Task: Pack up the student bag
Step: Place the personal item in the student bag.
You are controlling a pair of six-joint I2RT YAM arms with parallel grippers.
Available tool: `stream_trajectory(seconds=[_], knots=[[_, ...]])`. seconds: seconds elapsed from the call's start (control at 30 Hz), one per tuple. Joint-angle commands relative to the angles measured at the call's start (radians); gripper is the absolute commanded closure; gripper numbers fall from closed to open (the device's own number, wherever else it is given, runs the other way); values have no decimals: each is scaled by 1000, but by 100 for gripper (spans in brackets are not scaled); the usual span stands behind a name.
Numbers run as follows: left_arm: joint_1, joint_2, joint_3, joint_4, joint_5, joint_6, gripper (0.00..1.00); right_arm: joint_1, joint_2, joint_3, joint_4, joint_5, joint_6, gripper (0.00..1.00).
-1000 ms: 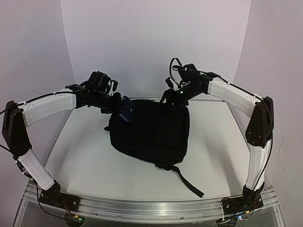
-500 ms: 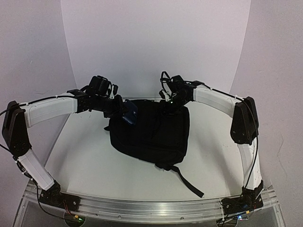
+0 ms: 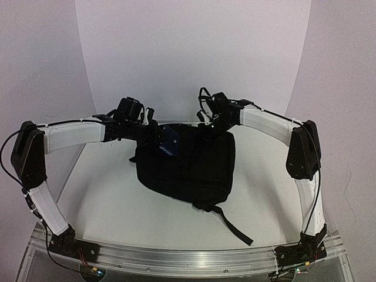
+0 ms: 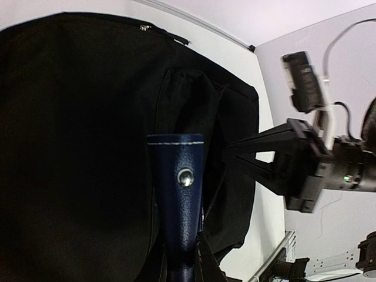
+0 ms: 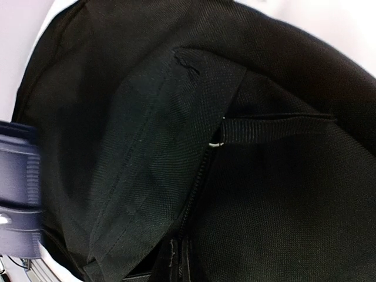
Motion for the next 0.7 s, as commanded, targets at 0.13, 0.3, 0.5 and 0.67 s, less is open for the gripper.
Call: stream_trajectory(seconds=[0.13,0.3,0.5,0.67], knots=[[2,161,134,253,179,-27,100,-5,-180,-17,-10,-38,-42,100],[2,240,160,376,315,-48,100,-5,-202,-45,-14,-51,-61,100],[-7,304,225,379,452,-35,100,-6,-202,-47,-12,-61,-70,100],[-25,271,145,400,536,-53,100,-16,-194,-20,-14,-64,-64,100]])
